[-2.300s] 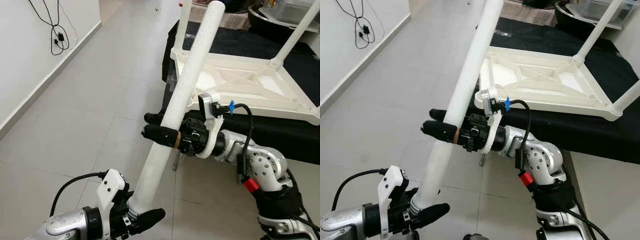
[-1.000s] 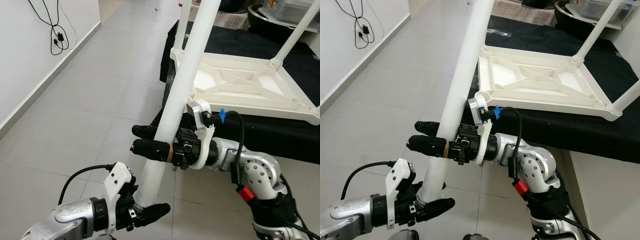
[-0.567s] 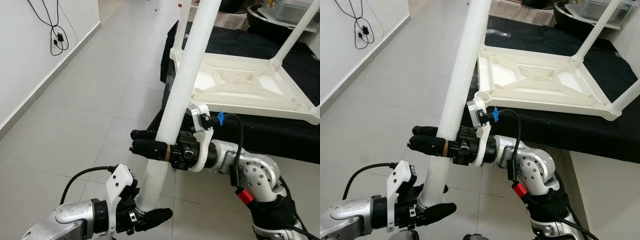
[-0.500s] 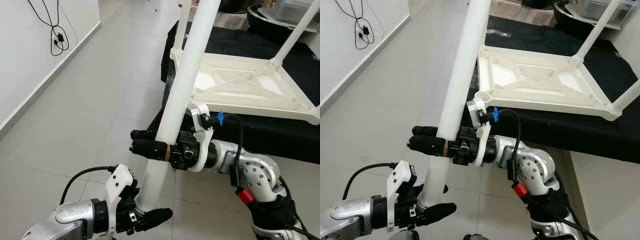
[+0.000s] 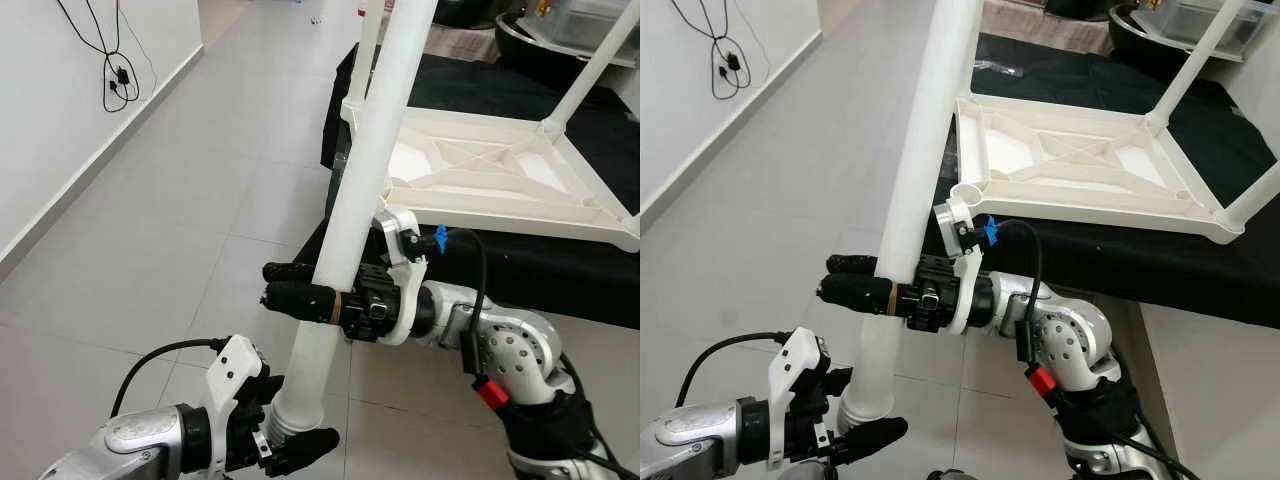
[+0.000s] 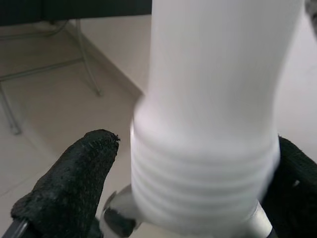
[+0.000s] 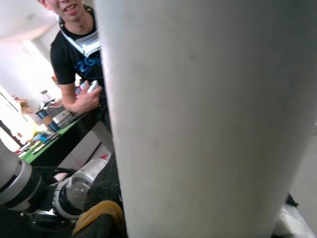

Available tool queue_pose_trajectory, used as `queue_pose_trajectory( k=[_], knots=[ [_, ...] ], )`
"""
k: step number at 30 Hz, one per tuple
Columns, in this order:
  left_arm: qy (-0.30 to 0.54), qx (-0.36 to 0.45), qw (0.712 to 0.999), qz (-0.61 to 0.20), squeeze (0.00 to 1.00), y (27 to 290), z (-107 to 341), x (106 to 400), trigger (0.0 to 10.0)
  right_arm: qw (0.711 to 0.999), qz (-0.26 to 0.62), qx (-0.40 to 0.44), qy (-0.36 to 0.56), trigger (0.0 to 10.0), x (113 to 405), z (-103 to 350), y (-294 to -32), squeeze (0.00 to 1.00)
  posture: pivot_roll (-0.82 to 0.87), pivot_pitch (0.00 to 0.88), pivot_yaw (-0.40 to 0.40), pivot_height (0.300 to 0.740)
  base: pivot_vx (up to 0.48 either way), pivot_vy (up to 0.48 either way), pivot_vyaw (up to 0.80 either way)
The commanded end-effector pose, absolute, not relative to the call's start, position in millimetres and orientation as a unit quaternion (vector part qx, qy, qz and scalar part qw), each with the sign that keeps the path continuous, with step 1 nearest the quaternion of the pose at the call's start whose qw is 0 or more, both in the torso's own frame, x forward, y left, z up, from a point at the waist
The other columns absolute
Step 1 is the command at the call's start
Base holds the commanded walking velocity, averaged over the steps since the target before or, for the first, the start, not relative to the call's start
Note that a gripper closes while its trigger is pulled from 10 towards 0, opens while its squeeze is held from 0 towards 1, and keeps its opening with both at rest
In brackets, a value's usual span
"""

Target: Building children table

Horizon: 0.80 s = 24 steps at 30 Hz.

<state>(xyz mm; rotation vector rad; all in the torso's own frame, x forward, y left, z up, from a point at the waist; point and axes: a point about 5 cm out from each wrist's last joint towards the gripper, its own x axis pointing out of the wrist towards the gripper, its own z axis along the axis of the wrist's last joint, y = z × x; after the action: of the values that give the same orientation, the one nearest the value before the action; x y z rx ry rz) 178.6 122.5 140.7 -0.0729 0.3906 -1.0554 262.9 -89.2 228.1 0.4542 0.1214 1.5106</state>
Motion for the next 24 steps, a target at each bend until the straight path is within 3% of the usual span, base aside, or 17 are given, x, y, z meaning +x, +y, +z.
queue_pose_trajectory(
  k=[1,2,3,5,7,8,10,11,13,14,16,17,19,20,22,23,24],
  knots=[
    [0.194,-0.036,0.845,-0.497,0.00,125.5,138.5,175.0,10.0,0.720,0.666,0.191,0.036,0.0,269.2,232.4,-98.3,0.00,0.09,0.105,-0.115,0.740,0.000,0.000,0.00],
    [0.194,-0.036,0.845,-0.497,0.00,125.5,138.5,175.0,10.0,0.720,0.666,0.191,0.036,0.0,269.2,232.4,-98.3,0.00,0.09,0.105,-0.115,0.740,0.000,0.000,0.00],
    [0.196,-0.040,0.849,-0.489,0.00,127.0,136.3,172.5,10.0,0.751,0.636,0.176,0.030,0.0,279.7,231.4,-107.6,0.00,0.10,0.091,-0.117,0.740,0.000,0.000,0.00],
    [0.196,-0.041,0.852,-0.484,0.00,127.6,135.3,172.0,10.0,0.765,0.621,0.170,0.029,0.0,284.4,230.5,-111.4,0.00,0.10,0.091,-0.117,0.740,0.000,0.000,0.00],
    [0.189,-0.032,0.868,-0.457,0.00,130.3,130.6,172.3,10.0,0.810,0.567,0.153,0.017,0.0,298.6,228.9,-124.5,0.00,0.10,0.089,-0.118,0.740,0.000,0.000,0.00],
    [0.189,-0.032,0.868,-0.457,0.00,130.3,130.6,172.3,10.0,0.810,0.567,0.153,0.017,0.0,298.6,228.9,-124.5,0.00,0.10,0.089,-0.118,0.740,0.000,0.000,0.00],
    [0.168,-0.009,0.903,-0.395,0.00,134.5,126.5,180.5,10.0,0.846,0.514,0.144,-0.010,0.0,308.8,231.9,-136.1,0.00,0.10,0.090,-0.120,0.740,0.000,0.000,0.00],
    [0.168,-0.009,0.903,-0.395,0.00,134.5,126.5,180.5,10.0,0.846,0.514,0.144,-0.010,0.0,308.8,231.9,-136.1,0.00,0.10,0.090,-0.120,0.740,0.000,0.000,0.00],
    [0.131,-0.003,0.934,-0.332,0.00,136.4,130.4,190.4,10.0,0.893,0.422,0.148,-0.043,0.0,324.9,239.9,-149.8,0.00,0.10,0.092,-0.118,0.740,0.000,0.000,0.00],
    [0.131,-0.003,0.934,-0.332,0.00,136.4,130.4,190.4,10.0,0.893,0.422,0.148,-0.043,0.0,324.9,239.9,-149.8,0.00,0.10,0.092,-0.118,0.740,0.000,0.000,0.00],
    [0.096,-0.007,0.956,-0.276,0.00,136.4,139.9,199.9,10.0,0.934,0.319,0.138,-0.082,0.0,337.6,250.6,-162.8,0.00,0.10,0.095,-0.120,0.740,0.000,0.000,0.00],
    [0.096,-0.007,0.956,-0.276,0.00,136.4,139.9,199.9,10.0,0.934,0.319,0.138,-0.082,0.0,337.6,250.6,-162.8,0.00,0.10,0.095,-0.120,0.740,0.000,0.000,0.00],
    [0.062,-0.002,0.971,-0.231,0.00,134.6,151.4,207.7,10.0,0.962,0.209,0.121,-0.126,0.0,346.1,260.4,-175.2,0.00,0.09,0.101,-0.122,0.740,0.000,0.000,0.00],
    [0.062,-0.002,0.971,-0.231,0.00,134.6,151.4,207.7,10.0,0.962,0.209,0.121,-0.126,0.0,346.1,260.4,-175.2,0.00,0.09,0.101,-0.122,0.740,0.000,0.000,0.00],
    [0.038,0.003,0.982,-0.186,0.00,135.1,158.3,211.0,10.0,0.981,0.092,0.072,-0.156,0.0,348.8,265.9,-185.2,0.00,0.09,0.103,-0.122,0.740,0.000,0.000,0.00],
    [0.031,0.006,0.987,-0.157,0.00,137.2,159.9,211.6,10.0,0.984,0.050,0.038,-0.166,6.7,347.4,266.5,-187.5,0.00,0.10,0.103,-0.126,0.740,0.000,0.000,0.00],
    [0.031,0.006,0.987,-0.157,0.00,137.2,159.9,211.6,10.0,0.984,0.050,0.038,-0.166,6.7,347.4,266.5,-187.5,0.00,0.10,0.103,-0.126,0.740,0.000,0.000,0.00]
  ],
)
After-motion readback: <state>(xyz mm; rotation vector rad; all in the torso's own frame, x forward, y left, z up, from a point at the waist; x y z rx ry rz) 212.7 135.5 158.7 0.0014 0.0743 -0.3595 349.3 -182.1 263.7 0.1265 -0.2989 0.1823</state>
